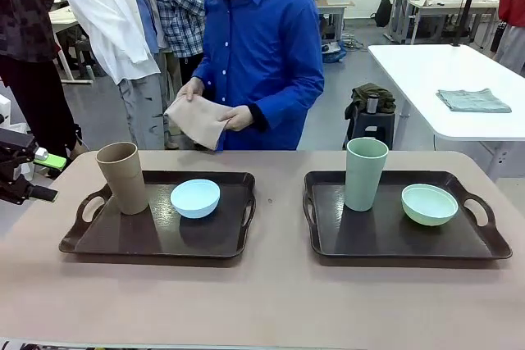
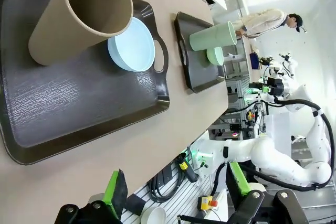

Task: Set up a tray with a mat and arrange the tableware.
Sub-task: Pick up the Picnic Bowl and Reusable plastic cup from the Handle tray in front of the human's position and hold them in the air.

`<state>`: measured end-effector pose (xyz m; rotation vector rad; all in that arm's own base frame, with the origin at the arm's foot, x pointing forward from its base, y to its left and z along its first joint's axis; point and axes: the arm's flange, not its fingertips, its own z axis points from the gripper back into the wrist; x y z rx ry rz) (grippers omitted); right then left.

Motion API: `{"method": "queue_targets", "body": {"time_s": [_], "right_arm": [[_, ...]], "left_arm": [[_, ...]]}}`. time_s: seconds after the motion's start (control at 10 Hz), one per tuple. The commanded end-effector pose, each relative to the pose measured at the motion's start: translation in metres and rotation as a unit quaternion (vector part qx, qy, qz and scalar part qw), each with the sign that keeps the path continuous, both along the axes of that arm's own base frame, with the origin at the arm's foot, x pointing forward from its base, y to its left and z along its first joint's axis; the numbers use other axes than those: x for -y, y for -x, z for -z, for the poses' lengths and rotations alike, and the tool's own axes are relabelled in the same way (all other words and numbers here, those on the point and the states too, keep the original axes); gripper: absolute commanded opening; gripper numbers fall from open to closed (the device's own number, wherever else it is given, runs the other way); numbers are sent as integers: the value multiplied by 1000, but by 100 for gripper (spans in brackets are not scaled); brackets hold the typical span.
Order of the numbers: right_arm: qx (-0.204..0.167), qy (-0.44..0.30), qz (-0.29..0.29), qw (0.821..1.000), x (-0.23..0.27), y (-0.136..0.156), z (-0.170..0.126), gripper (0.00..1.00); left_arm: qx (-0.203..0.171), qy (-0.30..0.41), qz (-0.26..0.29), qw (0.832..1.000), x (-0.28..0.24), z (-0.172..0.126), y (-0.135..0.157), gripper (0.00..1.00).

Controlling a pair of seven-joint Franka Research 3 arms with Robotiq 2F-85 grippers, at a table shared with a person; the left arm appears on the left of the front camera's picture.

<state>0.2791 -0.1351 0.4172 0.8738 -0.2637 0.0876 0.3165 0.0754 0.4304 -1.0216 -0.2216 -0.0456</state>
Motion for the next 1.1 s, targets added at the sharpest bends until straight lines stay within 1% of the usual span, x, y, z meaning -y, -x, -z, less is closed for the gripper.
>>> {"method": "queue_targets", "body": {"time_s": [0.0,1.0], "right_arm": [[5,-11,-2,1000,1,-1,1,100],[5,-11,-2,1000,1,-1,1,100]], "left_arm": [[8,12,-1,1000,-1,0,-2,100],[8,12,-1,1000,-1,0,-2,100]]}}
